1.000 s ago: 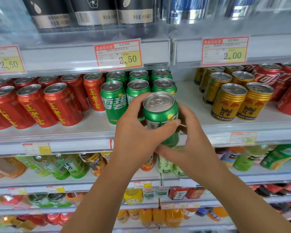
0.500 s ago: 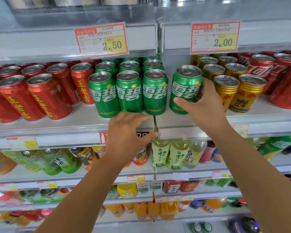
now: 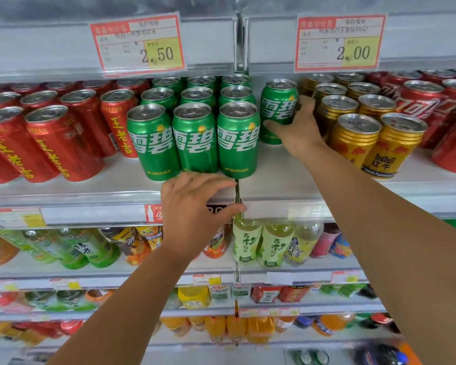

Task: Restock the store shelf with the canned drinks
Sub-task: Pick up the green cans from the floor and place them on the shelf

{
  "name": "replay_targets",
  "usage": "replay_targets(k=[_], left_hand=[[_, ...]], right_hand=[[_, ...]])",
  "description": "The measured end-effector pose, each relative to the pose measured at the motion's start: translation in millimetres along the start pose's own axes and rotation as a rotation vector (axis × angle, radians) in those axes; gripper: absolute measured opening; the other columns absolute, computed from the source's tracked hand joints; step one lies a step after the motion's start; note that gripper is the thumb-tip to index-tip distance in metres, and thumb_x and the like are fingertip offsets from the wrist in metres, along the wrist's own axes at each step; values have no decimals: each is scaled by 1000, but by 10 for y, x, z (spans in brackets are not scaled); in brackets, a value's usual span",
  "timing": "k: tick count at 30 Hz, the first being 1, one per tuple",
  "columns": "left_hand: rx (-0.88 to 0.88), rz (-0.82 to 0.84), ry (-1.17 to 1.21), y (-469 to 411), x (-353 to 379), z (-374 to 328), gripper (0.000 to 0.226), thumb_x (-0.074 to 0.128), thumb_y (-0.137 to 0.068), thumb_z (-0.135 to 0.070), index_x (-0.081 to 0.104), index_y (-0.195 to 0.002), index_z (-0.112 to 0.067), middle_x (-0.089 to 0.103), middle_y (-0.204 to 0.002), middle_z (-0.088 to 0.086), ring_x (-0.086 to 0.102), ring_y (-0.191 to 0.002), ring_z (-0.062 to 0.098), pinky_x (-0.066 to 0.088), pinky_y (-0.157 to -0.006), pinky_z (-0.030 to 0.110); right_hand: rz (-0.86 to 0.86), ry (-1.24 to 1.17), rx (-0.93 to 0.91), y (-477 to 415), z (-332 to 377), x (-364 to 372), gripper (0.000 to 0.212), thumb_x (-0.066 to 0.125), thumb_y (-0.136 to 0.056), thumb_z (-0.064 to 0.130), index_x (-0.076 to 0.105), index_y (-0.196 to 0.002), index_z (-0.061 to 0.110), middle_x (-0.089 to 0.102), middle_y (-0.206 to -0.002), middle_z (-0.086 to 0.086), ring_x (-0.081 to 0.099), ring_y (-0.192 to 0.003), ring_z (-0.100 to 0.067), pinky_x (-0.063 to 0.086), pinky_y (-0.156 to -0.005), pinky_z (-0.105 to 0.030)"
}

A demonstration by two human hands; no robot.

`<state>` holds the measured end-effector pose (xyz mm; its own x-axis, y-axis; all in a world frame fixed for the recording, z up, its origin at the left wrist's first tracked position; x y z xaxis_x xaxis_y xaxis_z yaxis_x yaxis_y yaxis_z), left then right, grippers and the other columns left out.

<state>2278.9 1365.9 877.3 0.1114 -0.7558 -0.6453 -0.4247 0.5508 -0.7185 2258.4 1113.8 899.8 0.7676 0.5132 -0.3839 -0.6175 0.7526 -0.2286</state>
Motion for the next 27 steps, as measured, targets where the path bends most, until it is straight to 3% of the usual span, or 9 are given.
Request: replay_targets(k=[10, 20, 24, 27], left_hand=[[4, -21, 13, 5, 3, 11, 46, 65, -74, -66, 75, -101, -31, 71, -102, -15, 60, -93, 16, 32, -84, 32], [43, -41, -4, 11, 3, 9, 45, 66, -75, -65, 76, -100, -29, 71, -103, -15, 62, -92, 17, 32, -84, 33], [30, -68, 89, 29, -89, 12, 46, 67, -77, -60, 74, -109, -26, 68, -116, -12, 58, -108, 17, 32, -96, 33], [98, -122, 205, 101, -200, -171, 33, 71, -84, -42, 74, -106, -17, 68, -115, -4, 56, -111, 19, 34, -103, 28]], right_hand=[[3, 1, -46, -283, -3, 182, 70, 77, -81, 18, 35, -137, 16, 54, -133, -1, 48, -126, -18, 37, -103, -30], [19, 79, -1, -325, -29, 256, 71, 73, -84, 28, 33, -142, 20, 53, -138, -2, 47, -129, -22, 38, -108, -42], [46, 207, 3, 18, 108, 129, 73, 64, -91, 32, 23, -149, 17, 44, -147, -4, 42, -134, -23, 36, -104, -31], [-25, 162, -168, 599, 345, -120, 57, 58, -95, 25, 35, -145, 14, 51, -139, -3, 48, -127, -14, 37, -99, -18]])
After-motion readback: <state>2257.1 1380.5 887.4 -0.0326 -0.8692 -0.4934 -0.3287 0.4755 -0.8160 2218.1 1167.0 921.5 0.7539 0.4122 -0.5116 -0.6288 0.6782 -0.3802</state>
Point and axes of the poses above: each hand's wrist, its own y-axis away from the middle knuckle, its own x-axis out of the palm, z = x × y, the point moved 10 cm from there along -y, towards the middle knuckle
